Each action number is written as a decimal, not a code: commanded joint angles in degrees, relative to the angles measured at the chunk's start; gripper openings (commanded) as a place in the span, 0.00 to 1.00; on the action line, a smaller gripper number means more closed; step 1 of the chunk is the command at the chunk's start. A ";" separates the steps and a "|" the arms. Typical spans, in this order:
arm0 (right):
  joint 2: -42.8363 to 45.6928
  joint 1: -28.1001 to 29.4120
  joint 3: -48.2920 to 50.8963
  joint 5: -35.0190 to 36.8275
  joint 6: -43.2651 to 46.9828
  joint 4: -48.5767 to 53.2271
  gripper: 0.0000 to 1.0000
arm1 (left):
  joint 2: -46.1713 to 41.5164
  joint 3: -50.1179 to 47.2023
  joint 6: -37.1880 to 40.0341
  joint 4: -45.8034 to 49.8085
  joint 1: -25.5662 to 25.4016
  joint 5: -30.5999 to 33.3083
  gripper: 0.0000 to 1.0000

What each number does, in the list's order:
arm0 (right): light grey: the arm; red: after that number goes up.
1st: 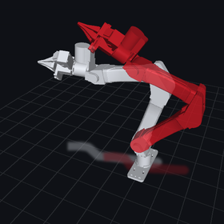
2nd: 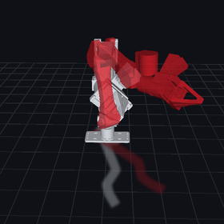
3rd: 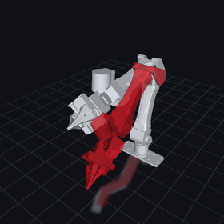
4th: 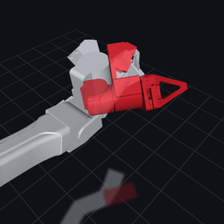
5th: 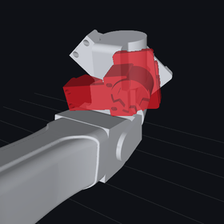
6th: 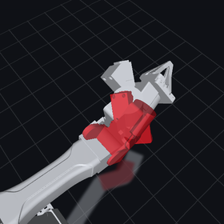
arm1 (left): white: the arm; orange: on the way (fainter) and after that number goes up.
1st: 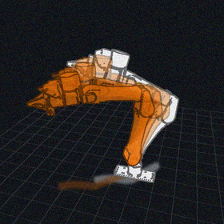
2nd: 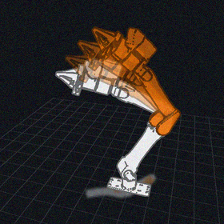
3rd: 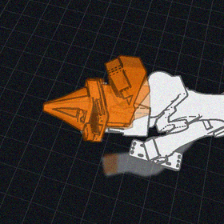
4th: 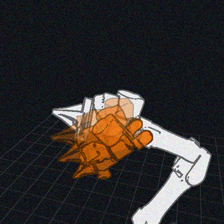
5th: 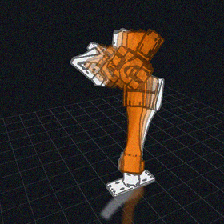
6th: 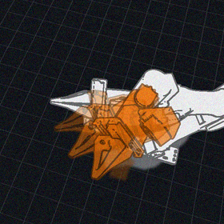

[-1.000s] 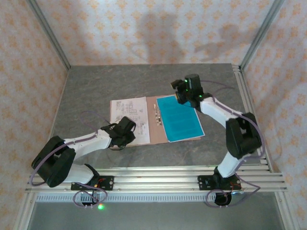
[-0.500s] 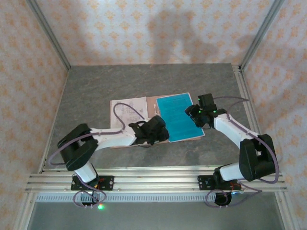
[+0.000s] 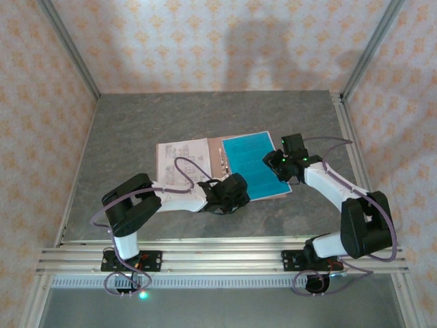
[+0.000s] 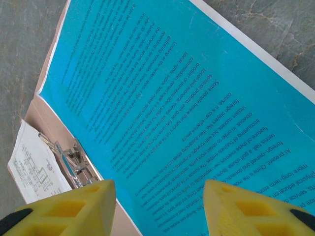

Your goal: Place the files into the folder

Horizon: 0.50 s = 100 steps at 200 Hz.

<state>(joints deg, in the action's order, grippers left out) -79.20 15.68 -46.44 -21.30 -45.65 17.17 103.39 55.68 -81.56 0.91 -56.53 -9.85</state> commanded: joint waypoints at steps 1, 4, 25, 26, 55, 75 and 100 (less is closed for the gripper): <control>3.05 0.06 1.70 0.35 -0.01 0.98 0.49 | -2.76 0.02 -1.33 1.09 -0.31 3.48 0.34; 3.33 0.23 1.96 0.52 0.29 1.06 0.48 | -3.31 -0.20 -1.25 1.45 -0.33 3.88 0.34; 6.31 3.50 1.35 5.26 5.98 6.21 0.43 | -8.87 -2.46 -0.13 5.65 -0.51 7.36 0.34; 6.41 3.75 1.17 5.63 6.35 6.65 0.43 | -9.15 -2.66 -0.03 5.93 -0.51 7.46 0.34; 6.26 16.09 -2.84 16.01 13.56 16.56 0.38 | -15.32 -7.45 2.49 10.39 1.37 9.74 0.21; 4.25 23.20 -4.36 18.98 16.02 20.14 0.35 | -16.91 -10.81 4.65 10.57 4.77 8.27 0.12; 0.18 30.15 -8.19 20.56 20.80 22.64 0.32 | -19.72 -13.53 7.75 13.88 8.01 9.47 0.09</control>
<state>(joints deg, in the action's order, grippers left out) -75.59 41.28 -50.85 -7.14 -31.51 33.08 85.69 44.99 -77.91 7.84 -50.94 -3.64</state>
